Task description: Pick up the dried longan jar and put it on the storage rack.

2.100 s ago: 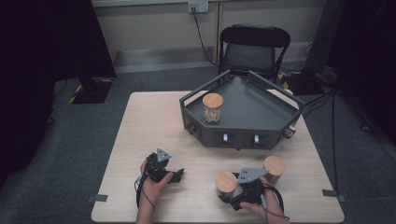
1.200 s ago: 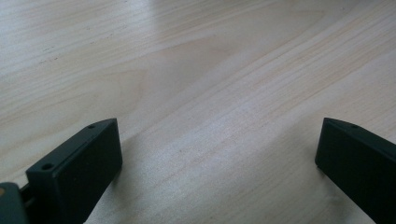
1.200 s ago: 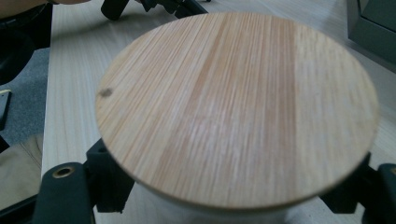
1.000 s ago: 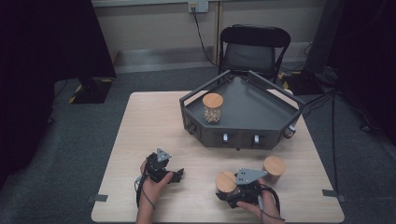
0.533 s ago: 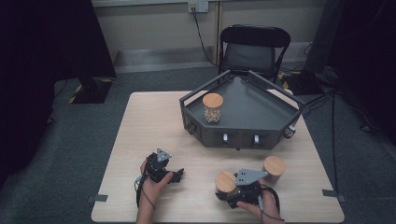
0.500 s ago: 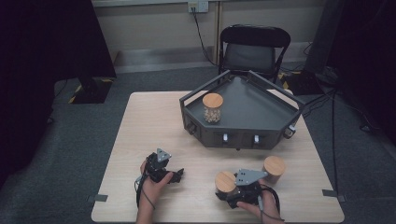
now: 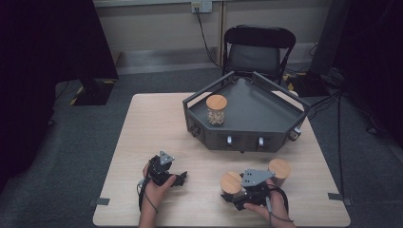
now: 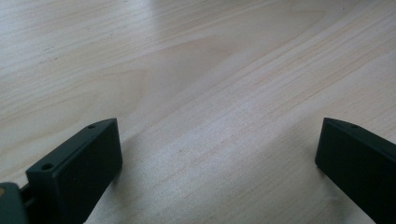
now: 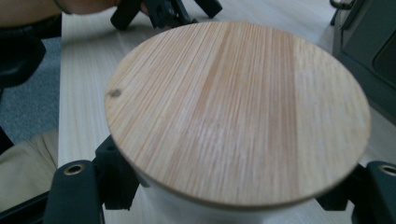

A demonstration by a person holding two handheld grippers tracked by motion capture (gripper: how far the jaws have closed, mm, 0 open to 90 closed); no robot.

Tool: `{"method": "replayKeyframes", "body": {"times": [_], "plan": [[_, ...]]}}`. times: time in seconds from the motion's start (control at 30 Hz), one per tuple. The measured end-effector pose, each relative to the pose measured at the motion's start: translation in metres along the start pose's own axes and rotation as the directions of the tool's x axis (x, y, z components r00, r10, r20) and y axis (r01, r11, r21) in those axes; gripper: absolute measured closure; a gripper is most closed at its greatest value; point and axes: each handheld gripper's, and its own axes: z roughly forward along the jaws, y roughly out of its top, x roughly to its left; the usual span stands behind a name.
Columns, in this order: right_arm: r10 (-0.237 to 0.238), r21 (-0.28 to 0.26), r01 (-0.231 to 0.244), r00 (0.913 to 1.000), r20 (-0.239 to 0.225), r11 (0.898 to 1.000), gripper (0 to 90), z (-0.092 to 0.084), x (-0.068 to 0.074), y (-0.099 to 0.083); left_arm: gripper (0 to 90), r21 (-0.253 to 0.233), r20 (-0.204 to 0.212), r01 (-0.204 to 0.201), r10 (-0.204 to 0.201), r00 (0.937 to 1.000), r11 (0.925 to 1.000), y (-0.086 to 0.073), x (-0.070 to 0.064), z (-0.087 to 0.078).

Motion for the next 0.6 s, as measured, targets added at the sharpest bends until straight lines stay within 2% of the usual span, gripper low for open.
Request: {"method": "replayKeyframes", "body": {"times": [0.37,0.5,0.6], "plan": [[-0.009,-0.024,0.009,0.9999,0.013,1.0,25.5,-0.021,-0.008,0.016,0.2,0.001,0.0,0.0,0.0,1.0,1.0,0.0,0.0,0.0],[-0.012,-0.016,0.013,0.9998,0.016,1.0,25.5,-0.026,-0.011,0.023,0.2,0.0,0.0,0.0,0.0,1.0,1.0,0.0,0.0,0.0],[0.0,-0.028,0.001,0.9999,0.01,1.0,25.6,-0.029,-0.015,0.024,0.2,0.0,0.0,0.001,-0.001,1.0,1.0,0.0,0.0,0.0]]}}
